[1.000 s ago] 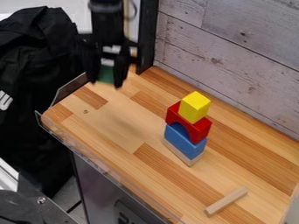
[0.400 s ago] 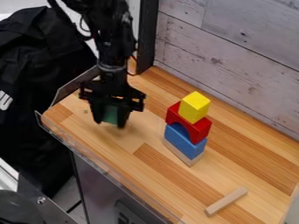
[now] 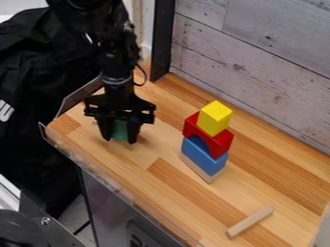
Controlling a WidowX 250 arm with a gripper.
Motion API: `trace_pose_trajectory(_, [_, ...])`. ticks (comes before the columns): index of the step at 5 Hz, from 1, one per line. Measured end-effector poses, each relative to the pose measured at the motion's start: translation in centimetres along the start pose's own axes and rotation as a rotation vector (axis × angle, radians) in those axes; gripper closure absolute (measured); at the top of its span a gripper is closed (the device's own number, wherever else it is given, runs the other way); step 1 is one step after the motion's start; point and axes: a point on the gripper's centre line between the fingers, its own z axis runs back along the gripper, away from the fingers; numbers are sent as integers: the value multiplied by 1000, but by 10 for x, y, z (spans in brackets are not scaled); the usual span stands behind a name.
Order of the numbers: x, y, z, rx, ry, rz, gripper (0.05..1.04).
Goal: Remove the green cube on top and move it to the left.
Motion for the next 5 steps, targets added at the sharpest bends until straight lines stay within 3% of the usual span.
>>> trace_pose_trajectory(1, [-3,1,9,-46,-14,60,189])
trace_pose_trajectory(2, [2,0,48,-23,-99,84,82])
trace_pose_trajectory(4, [-2,-36,125,48,-177,-58,83])
trace_pose_trajectory(5, [-7,-62,143,7,-177,-203,83])
